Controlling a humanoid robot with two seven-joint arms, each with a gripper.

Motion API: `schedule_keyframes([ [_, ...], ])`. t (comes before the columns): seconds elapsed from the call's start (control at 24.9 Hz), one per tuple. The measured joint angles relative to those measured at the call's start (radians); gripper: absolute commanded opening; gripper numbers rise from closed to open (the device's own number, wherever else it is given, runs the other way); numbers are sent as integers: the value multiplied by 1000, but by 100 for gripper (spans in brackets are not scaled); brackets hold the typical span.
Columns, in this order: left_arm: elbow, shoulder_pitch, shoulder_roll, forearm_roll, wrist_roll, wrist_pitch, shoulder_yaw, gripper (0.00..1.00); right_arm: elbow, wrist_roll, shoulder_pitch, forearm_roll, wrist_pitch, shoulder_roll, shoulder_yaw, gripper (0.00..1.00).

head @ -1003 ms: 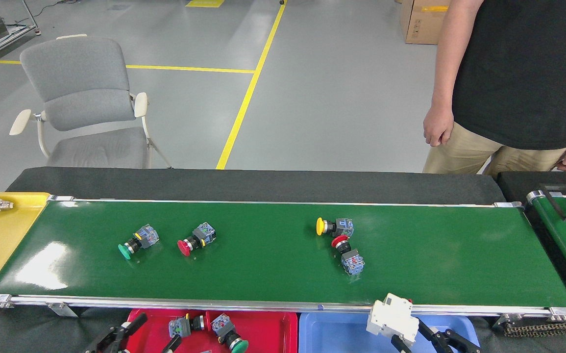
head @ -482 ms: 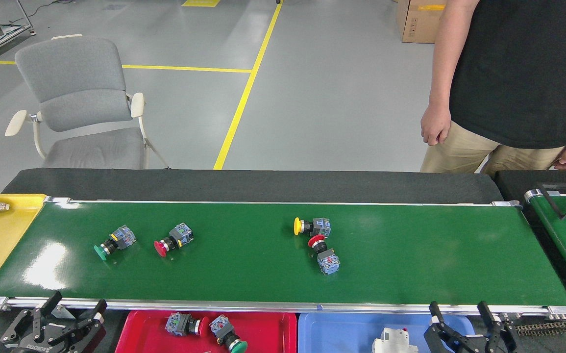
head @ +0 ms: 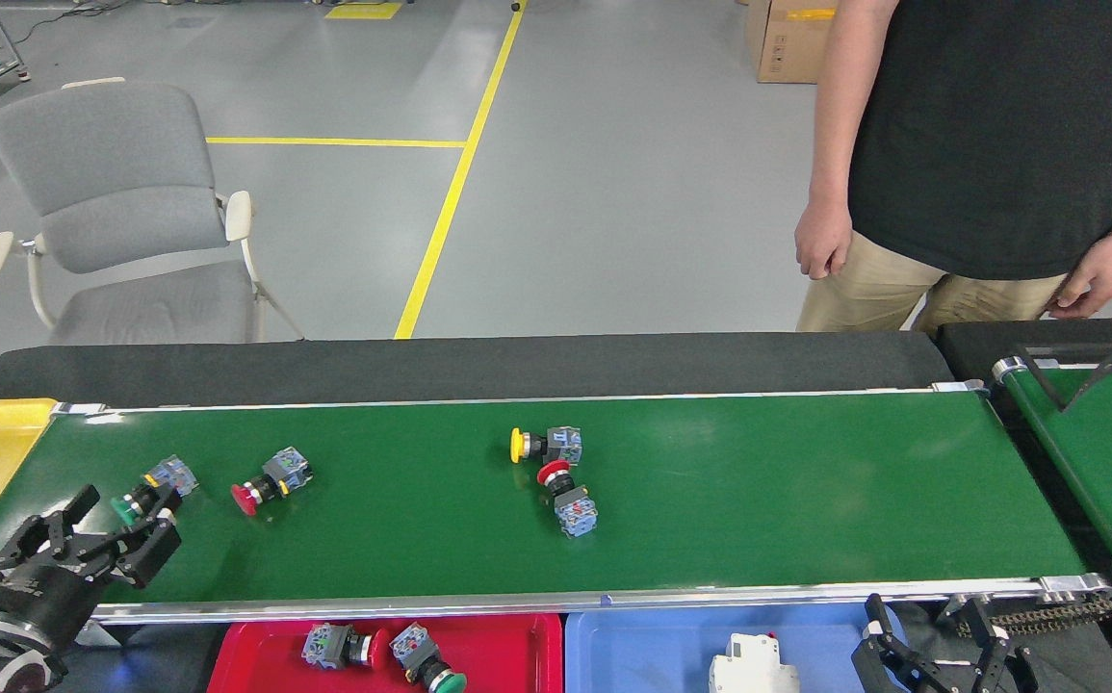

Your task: Pick switch part from conveyor to tray

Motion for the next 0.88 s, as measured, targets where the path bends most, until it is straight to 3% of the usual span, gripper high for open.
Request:
schedule_keyframes([
  [0.24, 190, -30, 70, 0, 127, 143, -74, 95, 17, 18, -11, 0, -86, 0, 1, 100],
  [0.28, 216, -44, 75, 0, 146, 171, -88, 85, 18, 18, -12, 0, -94, 0, 1, 100],
  [0.44, 282, -69, 87, 2, 235, 229, -111, 24, 19, 19, -12, 0, -103, 0, 2, 100],
  [0.52, 286, -68, 87, 8, 287, 217, -129, 10, 19, 20, -13, 0, -105, 0, 2, 100],
  [0.72, 256, -37, 85, 14, 342, 136, -142, 5, 19, 21, -13, 0, -109, 0, 2, 100],
  [0.88, 17, 109, 62, 28, 350, -8, -150, 10, 19, 21, -13, 0, -102, 0, -2, 100],
])
